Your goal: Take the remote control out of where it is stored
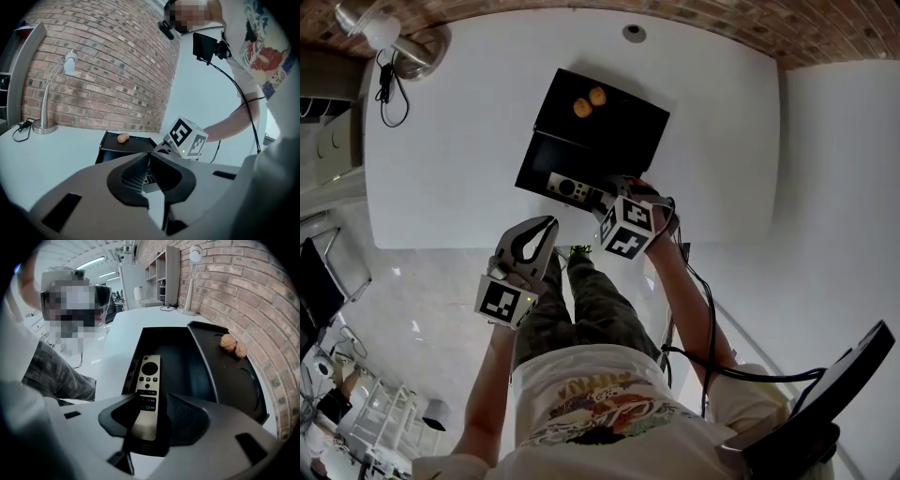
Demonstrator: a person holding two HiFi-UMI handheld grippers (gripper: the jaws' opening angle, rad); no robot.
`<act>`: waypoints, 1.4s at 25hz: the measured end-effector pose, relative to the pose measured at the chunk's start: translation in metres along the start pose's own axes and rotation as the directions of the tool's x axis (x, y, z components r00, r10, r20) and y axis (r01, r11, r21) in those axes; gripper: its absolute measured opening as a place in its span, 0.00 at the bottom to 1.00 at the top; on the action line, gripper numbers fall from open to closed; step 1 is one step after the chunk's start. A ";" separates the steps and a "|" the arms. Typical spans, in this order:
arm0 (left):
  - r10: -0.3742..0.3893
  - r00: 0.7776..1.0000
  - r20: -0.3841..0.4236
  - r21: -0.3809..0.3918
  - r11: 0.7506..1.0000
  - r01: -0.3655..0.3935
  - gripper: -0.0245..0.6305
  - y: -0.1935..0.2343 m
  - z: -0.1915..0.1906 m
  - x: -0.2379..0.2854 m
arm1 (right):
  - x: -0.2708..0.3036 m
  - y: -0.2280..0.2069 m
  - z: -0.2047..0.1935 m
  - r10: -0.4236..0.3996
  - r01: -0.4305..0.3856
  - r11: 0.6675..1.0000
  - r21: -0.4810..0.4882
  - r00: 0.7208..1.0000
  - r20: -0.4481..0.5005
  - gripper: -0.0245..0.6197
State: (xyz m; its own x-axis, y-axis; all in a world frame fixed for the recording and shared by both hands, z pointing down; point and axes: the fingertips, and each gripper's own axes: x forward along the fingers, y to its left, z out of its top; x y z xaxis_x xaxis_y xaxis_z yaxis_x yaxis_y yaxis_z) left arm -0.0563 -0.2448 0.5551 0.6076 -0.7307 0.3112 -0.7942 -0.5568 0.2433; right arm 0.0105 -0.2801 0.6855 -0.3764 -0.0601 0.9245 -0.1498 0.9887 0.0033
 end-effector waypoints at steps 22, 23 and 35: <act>-0.004 1.000 0.007 -0.029 1.000 0.004 0.05 -0.004 0.006 0.001 | 0.004 0.006 -0.001 0.161 -0.156 0.987 0.048 0.978 -0.135 0.21; -0.002 1.000 0.006 -0.024 1.000 0.002 0.05 -0.003 0.004 0.000 | 0.003 0.006 0.001 0.133 -0.129 0.991 0.042 0.984 -0.116 0.20; -0.017 1.000 -0.001 -0.020 1.000 0.017 0.05 -0.008 0.003 -0.003 | -0.012 -0.008 0.013 -0.055 0.054 0.998 0.035 0.998 0.036 0.09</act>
State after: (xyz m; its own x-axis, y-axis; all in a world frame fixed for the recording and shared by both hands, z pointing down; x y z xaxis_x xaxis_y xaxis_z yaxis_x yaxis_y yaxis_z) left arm -0.0519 -0.2396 0.5501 0.6207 -0.7211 0.3078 -0.7838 -0.5609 0.2665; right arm 0.0045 -0.2889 0.6696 -0.4000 -0.1195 0.9087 -0.2021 0.9786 0.0398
